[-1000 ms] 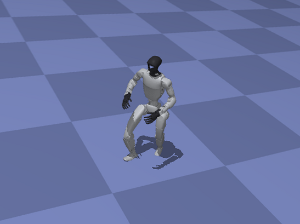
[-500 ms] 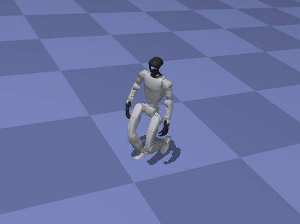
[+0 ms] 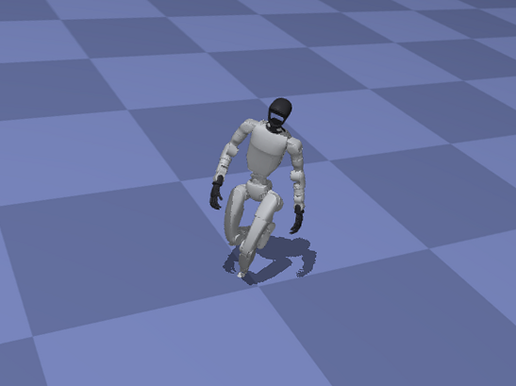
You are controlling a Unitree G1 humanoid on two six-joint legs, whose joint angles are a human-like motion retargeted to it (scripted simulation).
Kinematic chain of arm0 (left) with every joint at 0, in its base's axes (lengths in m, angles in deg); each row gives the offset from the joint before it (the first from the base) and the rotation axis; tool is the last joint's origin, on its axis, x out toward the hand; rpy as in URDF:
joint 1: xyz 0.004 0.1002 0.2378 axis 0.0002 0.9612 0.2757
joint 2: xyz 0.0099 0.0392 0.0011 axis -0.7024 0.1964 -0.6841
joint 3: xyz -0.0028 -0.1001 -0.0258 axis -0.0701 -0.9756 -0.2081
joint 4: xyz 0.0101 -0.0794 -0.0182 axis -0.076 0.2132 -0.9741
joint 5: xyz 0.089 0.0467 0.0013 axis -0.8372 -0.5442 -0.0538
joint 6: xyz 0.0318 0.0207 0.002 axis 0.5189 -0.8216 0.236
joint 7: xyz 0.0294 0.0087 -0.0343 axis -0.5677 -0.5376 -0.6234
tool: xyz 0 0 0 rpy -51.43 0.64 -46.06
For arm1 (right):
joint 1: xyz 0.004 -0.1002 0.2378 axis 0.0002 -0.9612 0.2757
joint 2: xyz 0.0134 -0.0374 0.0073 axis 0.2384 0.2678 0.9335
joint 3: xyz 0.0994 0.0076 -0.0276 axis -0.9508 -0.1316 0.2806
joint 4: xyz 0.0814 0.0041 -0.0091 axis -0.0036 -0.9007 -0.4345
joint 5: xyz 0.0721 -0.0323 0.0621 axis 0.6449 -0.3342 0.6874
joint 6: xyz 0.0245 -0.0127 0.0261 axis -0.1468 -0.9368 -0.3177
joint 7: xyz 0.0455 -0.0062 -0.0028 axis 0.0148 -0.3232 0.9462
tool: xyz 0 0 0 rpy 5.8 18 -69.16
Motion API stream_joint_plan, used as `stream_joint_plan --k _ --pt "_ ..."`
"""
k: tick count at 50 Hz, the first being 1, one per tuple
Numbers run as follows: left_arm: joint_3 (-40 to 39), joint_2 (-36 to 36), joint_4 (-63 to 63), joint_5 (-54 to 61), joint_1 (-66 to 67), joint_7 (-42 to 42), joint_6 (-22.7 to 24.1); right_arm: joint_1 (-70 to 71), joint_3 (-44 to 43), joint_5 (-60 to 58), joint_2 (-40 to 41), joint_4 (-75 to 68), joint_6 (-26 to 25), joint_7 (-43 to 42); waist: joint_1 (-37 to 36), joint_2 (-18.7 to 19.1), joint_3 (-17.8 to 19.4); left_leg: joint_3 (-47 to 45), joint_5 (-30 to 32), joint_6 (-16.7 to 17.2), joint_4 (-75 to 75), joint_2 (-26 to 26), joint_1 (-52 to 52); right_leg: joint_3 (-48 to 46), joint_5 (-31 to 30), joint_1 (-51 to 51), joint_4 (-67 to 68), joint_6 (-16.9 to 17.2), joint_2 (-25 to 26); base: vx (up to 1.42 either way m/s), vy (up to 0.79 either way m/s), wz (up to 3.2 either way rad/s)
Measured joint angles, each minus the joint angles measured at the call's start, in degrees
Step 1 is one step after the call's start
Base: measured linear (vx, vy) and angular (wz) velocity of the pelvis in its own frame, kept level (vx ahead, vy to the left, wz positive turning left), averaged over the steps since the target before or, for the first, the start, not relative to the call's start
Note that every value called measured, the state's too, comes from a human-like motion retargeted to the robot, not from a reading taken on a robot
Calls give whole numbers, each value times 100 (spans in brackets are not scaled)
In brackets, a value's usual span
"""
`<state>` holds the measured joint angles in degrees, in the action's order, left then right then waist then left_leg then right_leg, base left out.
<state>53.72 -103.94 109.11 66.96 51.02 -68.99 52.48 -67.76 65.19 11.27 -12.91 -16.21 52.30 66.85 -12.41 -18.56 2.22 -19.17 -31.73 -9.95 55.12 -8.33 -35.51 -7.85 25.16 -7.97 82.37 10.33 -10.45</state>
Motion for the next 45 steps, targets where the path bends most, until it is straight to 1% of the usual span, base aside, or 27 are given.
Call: stream_joint_plan --k 2,3,5,7,8,10,13,15,17,18,20,22,23,25,27,28,30,32,33,34,35,37,38,40,42,43,45 --pt "258 32 -296 -115 -172 103 22 19 117 -22 113 -260 -41 213 31 -149 4 315 53 -161 -167 -532 149 231 -536 -506 741 75 -255 55 12 212" --pt "414 63 -475 -191 -270 152 30 23 177 -44 142 -394 -59 316 42 -173 8 519 96 -198 -285 -781 262 322 -551 -745 1018 -3 -399 54 10 241" --pt "742 158 -871 -371 -473 276 66 -4 291 -109 139 -630 -84 480 79 -162 10 1013 236 -196 -627 -1269 567 493 -292 -1209 1372 -291 -745 52 9 274" --pt "1061 281 -1299 -534 -680 426 122 -90 366 -197 66 -803 -89 594 138 -105 12 1656 478 -87 -1108 -1730 1018 694 105 -1637 1367 -625 -1034 47 6 317" --pt "1216 336 -1509 -601 -785 514 155 -147 389 -239 22 -867 -86 630 168 -68 9 2019 606 -14 -1342 -1928 1266 794 308 -1835 1266 -786 -1124 44 3 337" --pt "1523 422 -1894 -726 -1007 700 229 -272 412 -330 -56 -981 -81 681 214 52 -8 2778 787 161 -1698 -2163 1753 977 668 -2180 896 -1051 -1052 40 1 347" --pt "1984 485 -2281 -904 -1324 906 381 -473 443 -461 -88 -1181 -114 705 219 346 -46 3712 740 408 -1635 -2167 2227 1256 940 -2570 142 -1242 -269 33 5 370" --pt "2305 567 -2395 -1037 -1594 1044 459 -554 362 -591 -130 -1421 -124 713 340 487 -134 4456 814 552 -1919 -2167 2617 1448 1021 -2821 -412 -1208 232 33 11 433" --pt "2506 640 -2375 -1190 -1706 1060 515 -653 353 -665 -84 -1645 -171 692 375 589 -141 4780 721 615 -1723 -2165 2778 1661 981 -3016 -881 -1102 866 33 17 434" --pt "2595 716 -2277 -1284 -1809 1045 545 -644 295 -706 -73 -1821 -168 674 463 638 -206 5061 742 669 -1835 -2161 2905 1748 948 -3140 -1186 -1007 1109 35 20 439" --pt "2697 740 -2089 -1434 -1819 988 546 -713 235 -726 -28 -2023 -195 637 513 698 -190 5254 680 746 -1619 -2162 3028 1954 857 -3343 -1629 -794 1735 36 23 414" --pt "2700 782 -1644 -1632 -1863 867 582 -650 135 -710 -9 -2260 -155 579 636 853 -311 5570 618 863 -1595 -2055 3115 2157 659 -3553 -2334 -558 2300 40 25 385" --pt "2690 770 -1485 -1693 -1795 835 553 -666 87 -677 0 -2304 -150 553 654 862 -282 5587 573 886 -1386 -2130 3127 2307 625 -3653 -2455 -445 2568 41 25 355" --pt "2569 796 -938 -1840 -1775 724 565 -573 -12 -558 -15 -2422 -80 499 745 1121 -380 5792 411 1030 -1199 -1857 3180 2493 376 -3742 -3120 -287 3138 44 24 324" --pt "2448 776 -578 -1861 -1589 672 481 -577 -136 -444 -27 -2443 -54 438 753 1239 -312 5793 384 1115 -668 -1988 3236 2693 288 -3806 -3030 -218 3547 45 23 307" --pt "2329 790 -295 -1874 -1575 618 478 -525 -190 -346 -76 -2465 -20 417 826 1427 -267 5899 327 1226 -531 -1816 3401 2666 218 -3696 -3136 -236 3707 49 21 303" --pt "2136 780 49 -1798 -1409 568 409 -520 -326 -206 -112 -2494 7 346 834 1647 -199 5871 464 1466 -21 -1812 3542 2602 163 -3605 -2897 -308 3916 48 20 285" --pt "1906 802 331 -1618 -1284 546 388 -496 -423 -65 -222 -2524 34 296 904 1971 1 5930 896 1995 415 -1758 3888 2388 268 -3258 -2698 -512 3942 47 21 275" --pt "1802 797 407 -1524 -1210 542 374 -500 -490 -5 -259 -2535 36 260 891 2099 67 5861 1139 2313 682 -1794 3959 2293 367 -3122 -2571 -629 3918 46 28 261" --pt "1708 795 452 -1436 -1144 542 368 -509 -558 50 -302 -2548 32 226 884 2215 140 5597 1392 2450 997 -1838 3974 2196 527 -2949 -2433 -740 3829 48 37 258" --pt "1619 793 481 -1350 -1082 543 366 -521 -626 104 -349 -2561 25 194 880 2324 217 5234 1649 2495 1335 -1886 3961 2098 717 -2759 -2290 -848 3707 45 44 292" --pt "1468 780 399 -1185 -1064 580 380 -485 -746 152 -488 -2599 -13 182 969 2421 482 4255 1986 2495 2148 -1796 3511 1833 1156 -2246 -2135 -999 3203 34 36 339" --pt "1396 770 323 -1109 -1083 593 381 -447 -792 149 -539 -2627 -40 194 998 2418 596 3802 2007 2495 2540 -1619 3148 1674 1332 -2031 -2090 -1053 2940 26 13 352" --pt "1275 767 144 -961 -1122 604 388 -375 -833 115 -583 -2696 -99 212 955 2352 753 3135 1632 2487 3250 -1058 2342 1335 1613 -1707 -2007 -1159 2513 26 -7 333" --pt "1138 695 -106 -744 -1210 623 375 -179 -851 77 -567 -2760 -155 247 866 2290 773 2552 1023 2061 3705 -301 1372 972 1795 -1447 -2185 -1223 2161 38 -6 290" --pt "1075 678 -212 -636 -1222 611 378 -110 -845 75 -552 -2772 -170 248 790 2250 765 2297 723 1828 3768 24 965 826 1878 -1319 -2251 -1241 2001 46 -1 243" --pt "957 669 -383 -435 -1207 555 395 -1 -831 70 -519 -2746 -174 239 606 2188 758 1917 215 1498 3599 576 283 580 1982 -1027 -2414 -1257 1752 51 3 194"
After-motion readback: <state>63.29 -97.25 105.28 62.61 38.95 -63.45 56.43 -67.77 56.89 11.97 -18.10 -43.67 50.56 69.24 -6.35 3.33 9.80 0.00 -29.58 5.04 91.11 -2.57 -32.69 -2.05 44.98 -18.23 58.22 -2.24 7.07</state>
